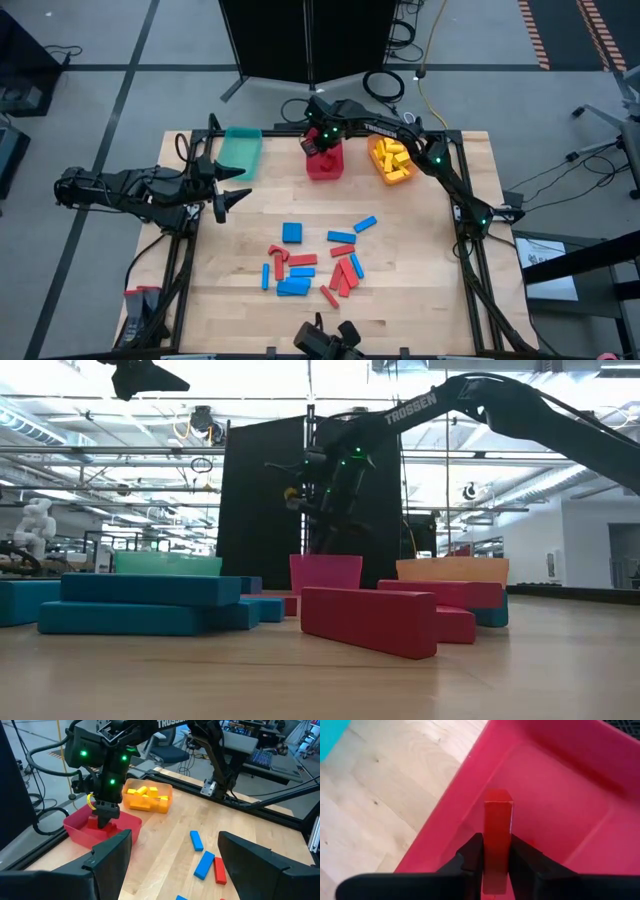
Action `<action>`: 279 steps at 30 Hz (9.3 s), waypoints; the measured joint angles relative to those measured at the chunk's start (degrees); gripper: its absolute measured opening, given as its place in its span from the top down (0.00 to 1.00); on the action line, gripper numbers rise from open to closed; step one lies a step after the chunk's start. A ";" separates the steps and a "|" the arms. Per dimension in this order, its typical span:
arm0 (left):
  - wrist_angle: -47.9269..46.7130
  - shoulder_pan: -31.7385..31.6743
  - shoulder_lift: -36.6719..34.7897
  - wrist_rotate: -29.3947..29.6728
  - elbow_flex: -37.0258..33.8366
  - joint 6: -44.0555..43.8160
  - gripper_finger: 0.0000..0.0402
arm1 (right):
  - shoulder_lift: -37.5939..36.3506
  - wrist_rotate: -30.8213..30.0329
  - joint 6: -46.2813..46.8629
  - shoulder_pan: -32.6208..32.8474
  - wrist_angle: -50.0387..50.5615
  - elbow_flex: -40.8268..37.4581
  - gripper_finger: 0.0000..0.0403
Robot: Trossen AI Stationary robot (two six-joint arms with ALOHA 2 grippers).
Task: Sort blocks
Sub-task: Put the red block into the red bin
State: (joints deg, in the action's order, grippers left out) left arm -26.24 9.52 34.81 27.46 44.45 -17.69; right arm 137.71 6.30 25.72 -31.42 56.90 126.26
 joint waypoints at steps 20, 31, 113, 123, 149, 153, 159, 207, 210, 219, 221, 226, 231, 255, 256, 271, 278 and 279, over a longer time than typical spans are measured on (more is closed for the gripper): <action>-0.26 0.00 0.00 0.00 0.00 0.07 0.25 | -5.48 15.68 -10.93 0.69 -1.40 0.00 0.64; -0.28 0.00 0.00 0.02 0.00 1.49 0.25 | -15.78 18.02 -21.78 14.79 12.35 0.07 0.60; -0.28 0.02 0.00 -4.79 0.00 1.92 0.25 | -15.43 -8.88 45.47 48.85 2.92 -30.15 0.38; -0.30 0.01 -0.02 -4.76 0.00 1.99 0.25 | -15.43 -7.48 46.82 48.89 -0.42 -33.93 0.39; -0.33 0.00 -0.02 -4.72 0.00 2.03 0.25 | -15.54 -6.76 45.58 48.89 -1.76 -34.25 0.69; -0.33 0.00 -0.02 -4.72 0.00 2.03 0.25 | -15.54 -6.14 45.26 48.85 -1.81 -34.18 0.71; -0.33 0.00 -0.01 -4.72 0.00 2.06 0.25 | -15.54 -6.02 45.20 48.85 -1.81 -34.18 0.71; -0.24 0.00 -0.02 -4.70 -0.01 2.97 0.25 | -22.32 -6.82 18.60 26.80 0.71 -34.07 0.71; -0.24 0.00 0.00 -4.70 0.00 2.95 0.25 | -22.32 -6.80 16.16 24.32 -0.70 -34.07 0.71; -0.24 0.00 -0.02 -4.68 0.00 2.91 0.25 | -22.32 -6.33 11.04 17.01 -4.46 -34.07 0.71; -0.24 0.00 -0.02 -4.68 0.00 2.91 0.25 | -22.32 -6.17 10.08 15.68 -5.29 -34.07 0.71; -0.24 0.00 -0.02 -4.58 0.00 2.89 0.25 | -22.28 -5.92 6.99 12.38 -5.37 -31.68 0.71; -0.24 0.00 0.00 -3.17 -0.02 2.78 0.25 | -22.29 -6.22 4.27 8.80 -5.39 -27.20 0.71; -0.33 0.00 0.04 -1.49 -0.02 1.51 0.25 | -18.43 -2.69 3.99 -0.50 -14.23 -22.45 0.71; -0.31 0.00 0.05 -1.48 -0.02 1.51 0.25 | -18.19 -2.16 4.38 -0.41 -14.96 -22.45 0.71; -0.43 0.00 0.07 -1.03 -0.02 1.57 0.25 | -12.48 1.46 8.33 -0.36 -20.90 -22.45 0.71; -0.54 0.00 0.04 -1.01 -0.02 1.60 0.25 | -11.15 0.89 8.34 -0.35 -20.74 -22.47 0.71; -0.62 0.00 0.04 -1.01 -0.02 1.60 0.25 | -11.15 0.44 8.29 -0.35 -20.85 -22.47 0.71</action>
State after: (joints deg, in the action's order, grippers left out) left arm -26.86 9.52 34.85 26.46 44.42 -16.10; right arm 126.56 6.74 34.01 -31.77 36.05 103.79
